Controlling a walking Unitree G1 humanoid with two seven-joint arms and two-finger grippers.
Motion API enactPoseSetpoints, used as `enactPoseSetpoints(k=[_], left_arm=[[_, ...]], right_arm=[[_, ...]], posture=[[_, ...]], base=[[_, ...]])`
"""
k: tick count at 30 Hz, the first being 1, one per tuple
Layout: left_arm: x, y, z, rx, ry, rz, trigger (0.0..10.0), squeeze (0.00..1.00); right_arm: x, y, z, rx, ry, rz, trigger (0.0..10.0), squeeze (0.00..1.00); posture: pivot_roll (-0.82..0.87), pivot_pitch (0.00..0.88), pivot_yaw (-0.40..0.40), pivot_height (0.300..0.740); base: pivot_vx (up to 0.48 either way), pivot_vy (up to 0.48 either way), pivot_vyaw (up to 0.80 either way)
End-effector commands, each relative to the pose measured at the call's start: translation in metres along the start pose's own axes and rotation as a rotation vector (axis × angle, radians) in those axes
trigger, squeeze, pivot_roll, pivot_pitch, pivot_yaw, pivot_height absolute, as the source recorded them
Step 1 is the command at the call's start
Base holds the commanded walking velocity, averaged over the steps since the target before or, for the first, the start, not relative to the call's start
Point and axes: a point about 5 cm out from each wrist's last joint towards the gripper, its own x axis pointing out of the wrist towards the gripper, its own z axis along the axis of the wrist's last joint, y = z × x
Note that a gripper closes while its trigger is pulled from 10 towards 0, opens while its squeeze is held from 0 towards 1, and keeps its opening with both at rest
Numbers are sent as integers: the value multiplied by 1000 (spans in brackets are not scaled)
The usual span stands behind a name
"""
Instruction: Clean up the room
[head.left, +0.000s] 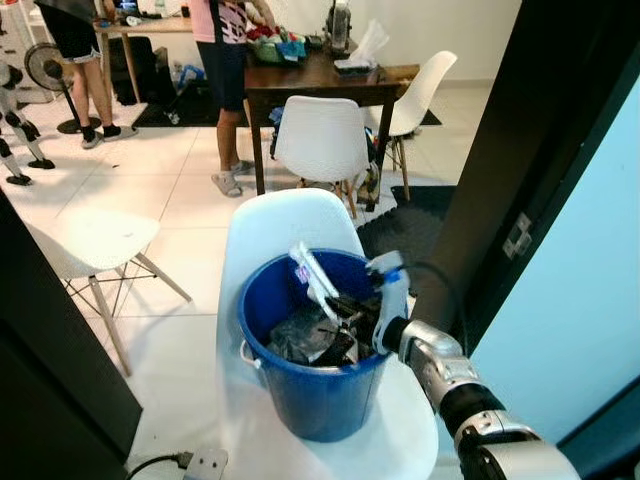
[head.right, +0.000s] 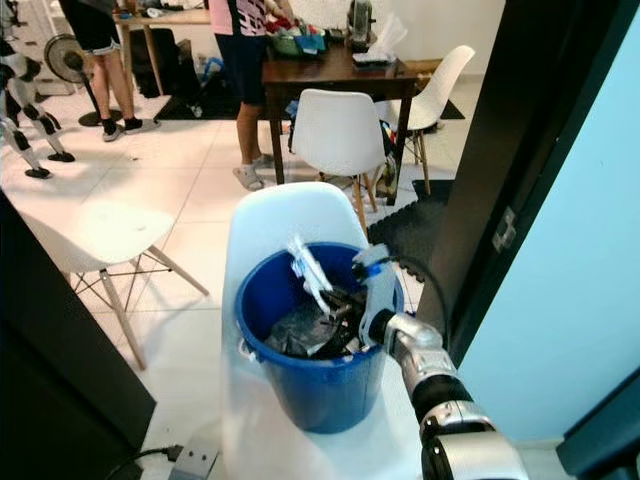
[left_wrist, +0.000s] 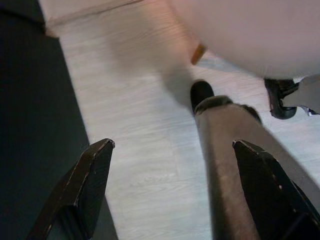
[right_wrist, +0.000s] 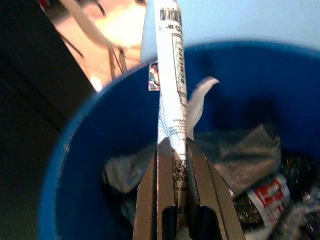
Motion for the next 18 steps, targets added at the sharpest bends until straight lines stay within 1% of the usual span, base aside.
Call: enactPoseSetpoints(k=[1, 2, 3, 5, 6, 7, 8, 11, 13, 18], left_arm=[[-1, 0, -6, 11, 24, -1, 10000, 0], [-1, 0, -6, 12, 24, -2, 10000, 0], [-1, 0, -6, 12, 24, -2, 10000, 0], [-1, 0, -6, 12, 24, -2, 10000, 0], [-1, 0, -6, 13, 25, -2, 10000, 0], [-1, 0, -6, 13, 25, -2, 10000, 0], [-1, 0, -6, 12, 26, -2, 10000, 0], [-1, 0, -6, 11, 26, -2, 10000, 0], [-1, -1, -6, 7, 27, -2, 10000, 0], [-1, -1, -7, -9, 31, 3, 10000, 0]], right_arm=[[1, -2, -3, -27, 52, -50, 10000, 0], [2, -1, -3, -23, 50, -52, 10000, 0], [4, 3, -2, -20, 36, -27, 10000, 0], [4, 3, -2, -20, 36, -27, 10000, 0], [6, 6, -2, -15, 27, -6, 10000, 0], [6, 6, -2, -15, 27, -6, 10000, 0], [8, 10, -4, -35, 37, -14, 10000, 1000], [9, 10, -5, -44, 46, -27, 10000, 1000], [10, 10, -6, -75, 60, -65, 10000, 1000], [11, 8, -4, -105, 61, -115, 10000, 1000]], posture=[[-42, 0, -36, 740], [-42, 0, -36, 740], [-43, 0, -34, 740], [-43, 0, -34, 740], [-42, 0, -34, 740], [-42, 0, -34, 740], [-39, 0, -38, 740], [-39, 0, -38, 740], [-36, 0, -40, 740], [-35, 0, -40, 740]], base=[[0, 0, 0], [0, 0, 0], [0, 0, 0], [0, 0, 0], [0, 0, 0], [0, 0, 0], [0, 0, 0], [0, 0, 0], [0, 0, 0], [0, 0, 0]])
